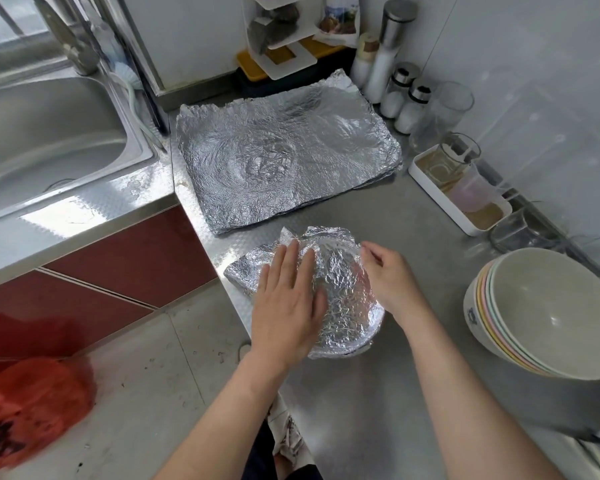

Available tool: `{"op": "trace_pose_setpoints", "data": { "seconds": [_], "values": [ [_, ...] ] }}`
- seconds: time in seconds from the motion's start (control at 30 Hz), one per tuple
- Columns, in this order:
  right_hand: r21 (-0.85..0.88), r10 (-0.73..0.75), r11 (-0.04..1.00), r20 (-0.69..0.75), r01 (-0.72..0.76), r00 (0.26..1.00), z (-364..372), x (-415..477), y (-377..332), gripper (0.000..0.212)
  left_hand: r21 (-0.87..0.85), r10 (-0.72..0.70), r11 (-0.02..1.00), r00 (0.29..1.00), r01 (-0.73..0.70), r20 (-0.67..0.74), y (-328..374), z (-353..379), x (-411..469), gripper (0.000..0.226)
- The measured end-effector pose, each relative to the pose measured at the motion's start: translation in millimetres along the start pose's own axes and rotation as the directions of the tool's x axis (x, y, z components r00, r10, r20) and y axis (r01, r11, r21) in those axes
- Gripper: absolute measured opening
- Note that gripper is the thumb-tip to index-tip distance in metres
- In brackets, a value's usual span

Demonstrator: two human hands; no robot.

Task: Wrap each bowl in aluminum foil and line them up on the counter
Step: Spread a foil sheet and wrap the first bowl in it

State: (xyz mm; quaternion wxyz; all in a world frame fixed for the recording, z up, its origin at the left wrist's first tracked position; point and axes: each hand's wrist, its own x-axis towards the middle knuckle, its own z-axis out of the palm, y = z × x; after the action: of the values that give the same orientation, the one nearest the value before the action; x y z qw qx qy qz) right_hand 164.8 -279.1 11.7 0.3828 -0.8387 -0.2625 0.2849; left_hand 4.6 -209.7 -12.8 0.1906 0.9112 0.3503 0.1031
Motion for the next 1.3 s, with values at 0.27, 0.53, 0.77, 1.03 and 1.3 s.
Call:
{"op": "trace_pose_setpoints", "data": {
  "seconds": [0.27, 0.53, 0.77, 1.03, 1.3],
  "values": [
    [0.015, -0.015, 1.000, -0.184, 0.018, 0.983, 17, -12, 0, 0.036, -0.027, 0.171, 0.985, 0.982, -0.170, 0.079, -22, -7, 22, 0.059],
    [0.345, 0.238, 0.925, -0.201, -0.159, 0.950, 29, -25, 2, 0.039, 0.049, 0.088, 0.994, 0.990, -0.094, 0.110, -28, -18, 36, 0.061],
    [0.336, 0.337, 0.891, -0.037, -0.306, 0.941, 5, 25, -9, 0.015, 0.003, 0.118, 0.993, 0.988, -0.119, 0.105, -25, -15, 40, 0.058],
    [0.313, 0.411, 0.848, 0.124, -0.429, 0.903, 21, 52, 10, 0.017, -0.008, 0.133, 0.991, 0.987, -0.133, 0.094, -25, -14, 42, 0.055],
    [0.405, 0.342, 0.804, 0.284, -0.435, 0.896, 20, 50, 2, 0.034, -0.010, 0.152, 0.988, 0.985, -0.151, 0.082, -20, -18, 49, 0.049]
  ]
}}
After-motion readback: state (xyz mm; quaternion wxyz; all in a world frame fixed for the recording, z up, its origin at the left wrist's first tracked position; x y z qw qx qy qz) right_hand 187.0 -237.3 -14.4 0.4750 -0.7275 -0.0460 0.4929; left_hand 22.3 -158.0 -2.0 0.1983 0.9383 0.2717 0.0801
